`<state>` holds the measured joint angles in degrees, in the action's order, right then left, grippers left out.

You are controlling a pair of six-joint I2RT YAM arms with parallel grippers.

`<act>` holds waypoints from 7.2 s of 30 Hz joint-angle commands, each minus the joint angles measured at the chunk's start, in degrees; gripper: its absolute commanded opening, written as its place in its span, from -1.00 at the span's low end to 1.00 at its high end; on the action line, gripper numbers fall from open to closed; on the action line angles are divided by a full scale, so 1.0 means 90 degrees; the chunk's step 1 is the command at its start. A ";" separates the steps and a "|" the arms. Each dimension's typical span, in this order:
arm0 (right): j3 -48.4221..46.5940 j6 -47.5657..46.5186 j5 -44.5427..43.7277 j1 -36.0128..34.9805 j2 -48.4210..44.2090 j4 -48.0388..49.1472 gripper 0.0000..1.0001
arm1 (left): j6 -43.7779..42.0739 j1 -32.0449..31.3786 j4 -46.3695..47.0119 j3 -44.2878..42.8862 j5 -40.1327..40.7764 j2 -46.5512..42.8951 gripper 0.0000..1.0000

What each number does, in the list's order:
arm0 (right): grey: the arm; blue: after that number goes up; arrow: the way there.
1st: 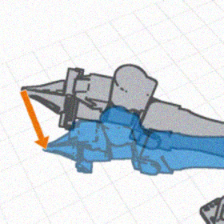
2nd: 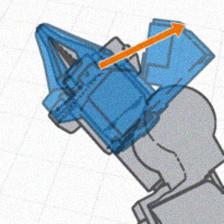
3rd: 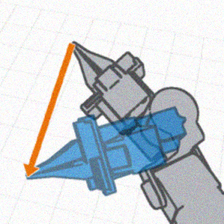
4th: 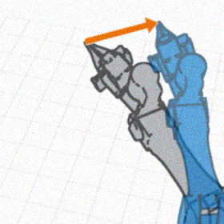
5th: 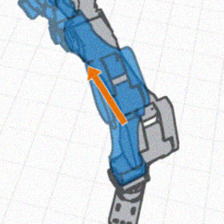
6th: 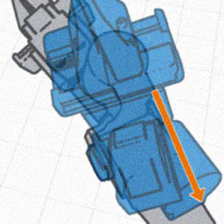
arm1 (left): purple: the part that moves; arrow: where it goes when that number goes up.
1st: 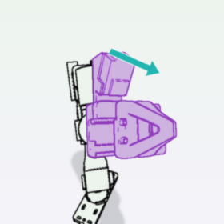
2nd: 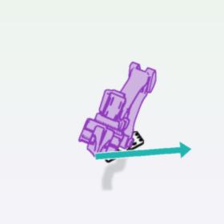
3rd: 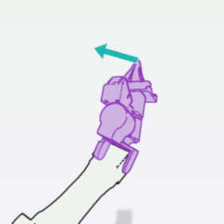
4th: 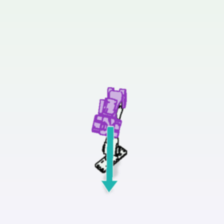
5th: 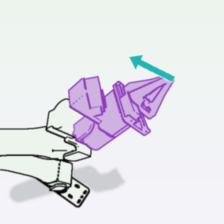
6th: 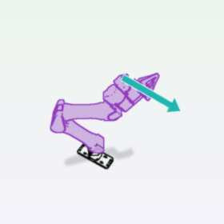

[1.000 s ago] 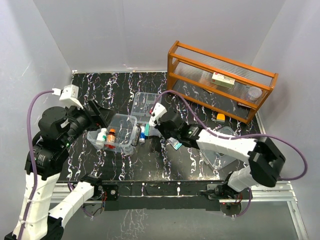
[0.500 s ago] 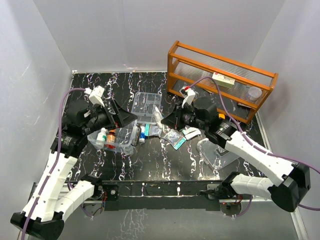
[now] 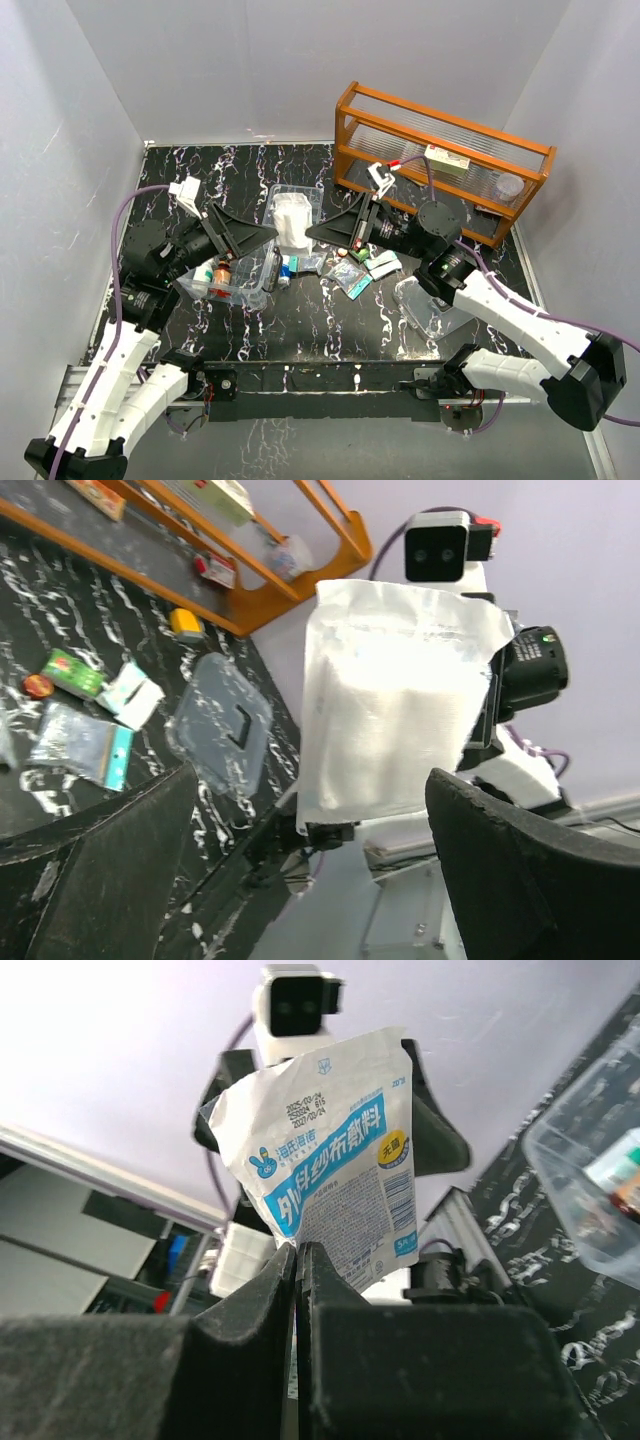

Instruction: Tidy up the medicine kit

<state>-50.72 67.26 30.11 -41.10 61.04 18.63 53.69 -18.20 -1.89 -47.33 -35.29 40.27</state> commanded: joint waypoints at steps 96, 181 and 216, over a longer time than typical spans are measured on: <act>0.0950 -0.0991 -0.2306 0.0042 -0.1886 -0.2032 0.33 | -0.4821 -0.0029 -0.4128 -0.0970 0.2963 0.3879 -0.99; 0.1248 -0.1607 -0.3242 0.0040 -0.1770 -0.2840 0.29 | -0.4464 -0.0039 -0.3912 -0.1177 0.5223 0.3669 -0.28; -0.1078 -0.5994 -0.4947 -0.0843 0.3801 -0.4853 -0.33 | -0.2822 -0.0039 -0.3452 -0.1769 0.2329 0.0192 0.36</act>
<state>-57.87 16.29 -12.19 -48.58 94.02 -26.59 27.33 -18.50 -34.35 -63.59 -12.62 42.52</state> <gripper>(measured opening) 0.336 0.678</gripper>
